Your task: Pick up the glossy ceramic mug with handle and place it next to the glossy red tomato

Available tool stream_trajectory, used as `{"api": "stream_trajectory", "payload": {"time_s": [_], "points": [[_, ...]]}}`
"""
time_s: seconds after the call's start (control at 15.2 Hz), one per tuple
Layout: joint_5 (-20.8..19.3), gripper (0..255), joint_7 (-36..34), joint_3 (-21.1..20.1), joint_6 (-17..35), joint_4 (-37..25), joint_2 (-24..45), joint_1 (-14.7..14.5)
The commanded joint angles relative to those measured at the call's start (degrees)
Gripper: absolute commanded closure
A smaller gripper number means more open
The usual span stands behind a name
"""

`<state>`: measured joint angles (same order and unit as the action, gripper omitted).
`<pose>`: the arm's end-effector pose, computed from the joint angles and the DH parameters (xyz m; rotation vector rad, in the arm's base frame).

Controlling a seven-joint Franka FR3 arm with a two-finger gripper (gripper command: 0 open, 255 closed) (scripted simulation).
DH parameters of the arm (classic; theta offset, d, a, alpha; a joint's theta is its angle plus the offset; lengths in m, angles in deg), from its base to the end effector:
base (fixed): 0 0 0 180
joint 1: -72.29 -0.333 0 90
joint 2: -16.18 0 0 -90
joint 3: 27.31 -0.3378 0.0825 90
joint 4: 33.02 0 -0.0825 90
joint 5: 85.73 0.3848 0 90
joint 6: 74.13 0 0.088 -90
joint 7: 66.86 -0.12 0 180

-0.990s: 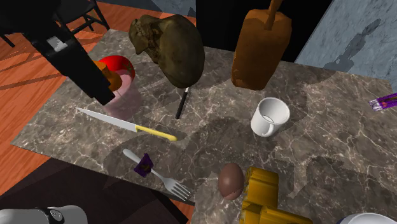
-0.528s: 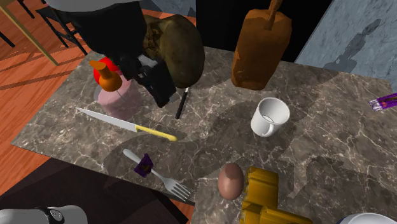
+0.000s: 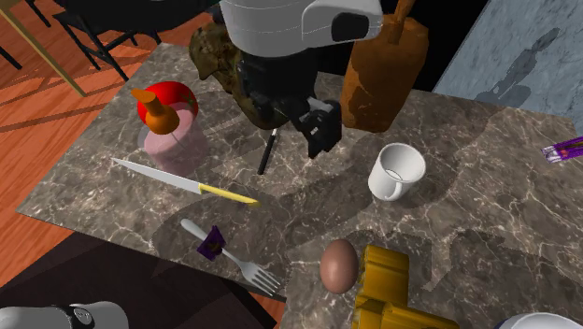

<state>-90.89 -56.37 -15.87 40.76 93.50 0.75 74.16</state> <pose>0.4596 -0.1212 0.5025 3.0984 -0.0131 0.0848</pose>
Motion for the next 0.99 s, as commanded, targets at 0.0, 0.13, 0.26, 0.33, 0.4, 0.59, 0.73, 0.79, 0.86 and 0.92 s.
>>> {"api": "stream_trajectory", "payload": {"time_s": [0.0,0.13,0.26,0.33,0.4,0.59,0.73,0.79,0.86,0.92], "points": [[0.44,0,1.36,0.95,2.23,-2.01,4.16,0.19],[1.22,0,2.71,1.7,3.86,-4.77,8.55,0.37],[2.18,0,4.1,2.35,5.22,-7.82,12.98,0.64],[2.71,0,4.8,2.61,5.79,-9.46,15.22,0.82],[3.28,0,5.5,2.83,6.29,-11.18,17.47,1.04],[5.1,0,7.55,3.27,7.34,-16.82,24.27,1.89],[6.34,0,8.82,3.36,7.65,-21.01,28.86,2.65],[6.94,0,9.42,3.34,7.68,-23.26,31.18,3.09],[7.51,0,9.97,3.29,7.63,-25.6,33.52,3.57],[8.07,0,10.49,3.21,7.5,-28.05,35.87,4.07]]}}
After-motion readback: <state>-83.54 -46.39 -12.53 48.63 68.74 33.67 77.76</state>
